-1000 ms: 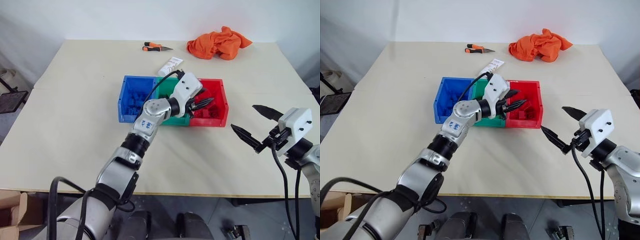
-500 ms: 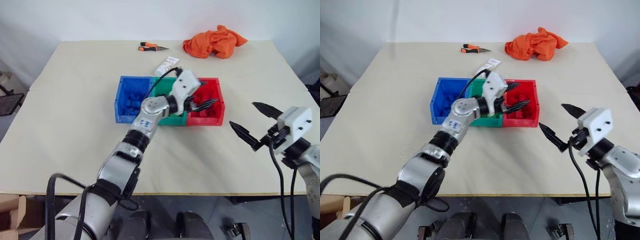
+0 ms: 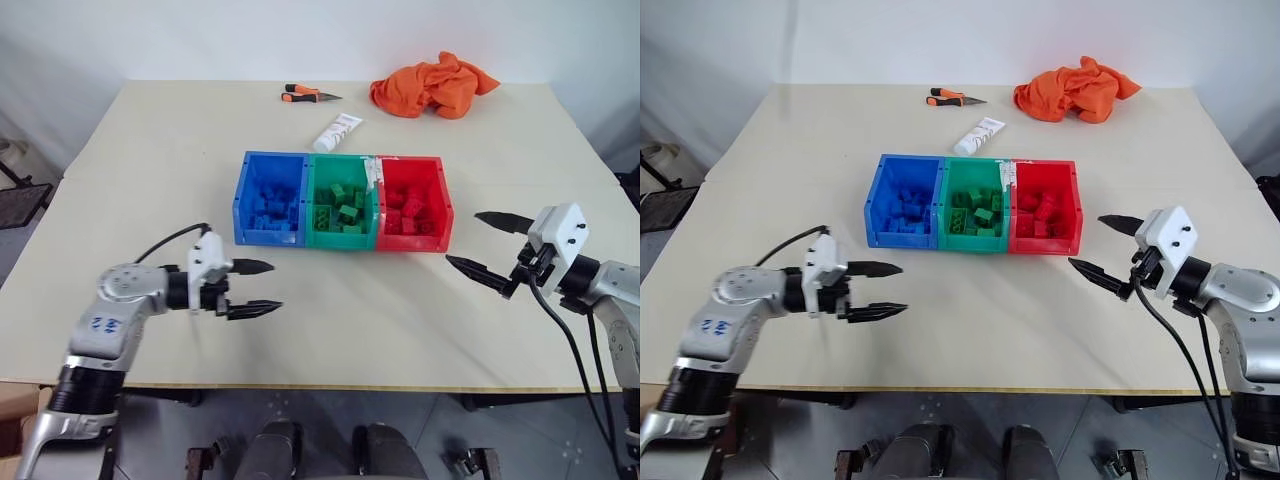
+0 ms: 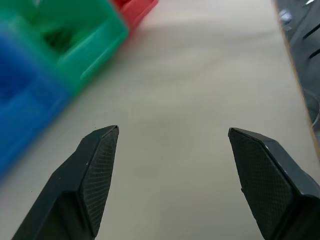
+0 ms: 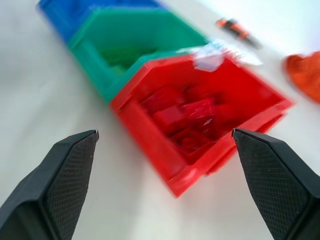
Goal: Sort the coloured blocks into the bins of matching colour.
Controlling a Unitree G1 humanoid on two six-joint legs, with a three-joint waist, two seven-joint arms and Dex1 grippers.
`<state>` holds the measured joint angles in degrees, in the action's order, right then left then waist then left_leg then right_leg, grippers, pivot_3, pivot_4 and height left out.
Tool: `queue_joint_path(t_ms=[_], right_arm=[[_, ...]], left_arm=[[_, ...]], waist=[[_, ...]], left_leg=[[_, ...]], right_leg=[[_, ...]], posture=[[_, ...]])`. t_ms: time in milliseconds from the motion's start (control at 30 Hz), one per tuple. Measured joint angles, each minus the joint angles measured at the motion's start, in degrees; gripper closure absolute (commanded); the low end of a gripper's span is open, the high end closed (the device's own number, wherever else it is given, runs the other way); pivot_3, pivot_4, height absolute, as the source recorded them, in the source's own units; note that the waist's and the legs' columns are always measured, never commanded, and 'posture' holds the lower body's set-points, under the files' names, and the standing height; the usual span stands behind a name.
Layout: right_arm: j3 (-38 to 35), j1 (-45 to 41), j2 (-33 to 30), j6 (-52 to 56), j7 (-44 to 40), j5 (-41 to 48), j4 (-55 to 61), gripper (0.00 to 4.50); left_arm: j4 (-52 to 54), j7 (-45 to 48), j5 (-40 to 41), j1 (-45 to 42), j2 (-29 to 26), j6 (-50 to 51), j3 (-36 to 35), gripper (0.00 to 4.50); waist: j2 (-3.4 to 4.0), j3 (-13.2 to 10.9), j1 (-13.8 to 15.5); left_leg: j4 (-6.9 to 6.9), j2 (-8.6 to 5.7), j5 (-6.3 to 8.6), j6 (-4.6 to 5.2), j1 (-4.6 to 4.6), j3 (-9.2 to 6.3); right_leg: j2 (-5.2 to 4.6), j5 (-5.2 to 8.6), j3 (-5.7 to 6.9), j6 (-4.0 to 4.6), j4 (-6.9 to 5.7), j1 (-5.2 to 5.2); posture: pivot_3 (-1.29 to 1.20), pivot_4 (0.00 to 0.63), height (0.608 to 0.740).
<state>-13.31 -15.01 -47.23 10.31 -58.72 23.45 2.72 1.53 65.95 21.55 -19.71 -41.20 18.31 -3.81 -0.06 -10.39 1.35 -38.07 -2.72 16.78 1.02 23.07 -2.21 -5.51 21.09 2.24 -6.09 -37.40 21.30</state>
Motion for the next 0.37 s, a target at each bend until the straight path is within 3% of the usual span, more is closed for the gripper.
queue_joint_path(t_ms=[167,367], right_arm=[[2.0,-2.7,-2.6,-2.5,-6.7,-1.0,-5.8,0.0],[3.0,-5.6,-2.8,-3.6,-8.8,-2.0,-9.3,0.0]], left_arm=[[-8.3,-1.9,0.0,-1.3,-1.8,-4.0,-5.5,0.77],[-9.7,-4.7,0.0,-2.8,0.1,-5.9,-6.4,0.77]], waist=[[0.0,0.0,-0.1],[-0.01,0.0,-0.2]], left_leg=[[0.01,-0.02,0.01,0.02,0.01,0.03],[0.0,-0.02,0.01,0.02,0.01,0.03]], right_leg=[[-0.01,0.0,0.06,0.0,-0.02,0.01],[-0.01,0.0,0.1,-0.01,-0.1,0.05]], posture=[[0.0,0.15,0.74],[0.0,0.15,0.74]])
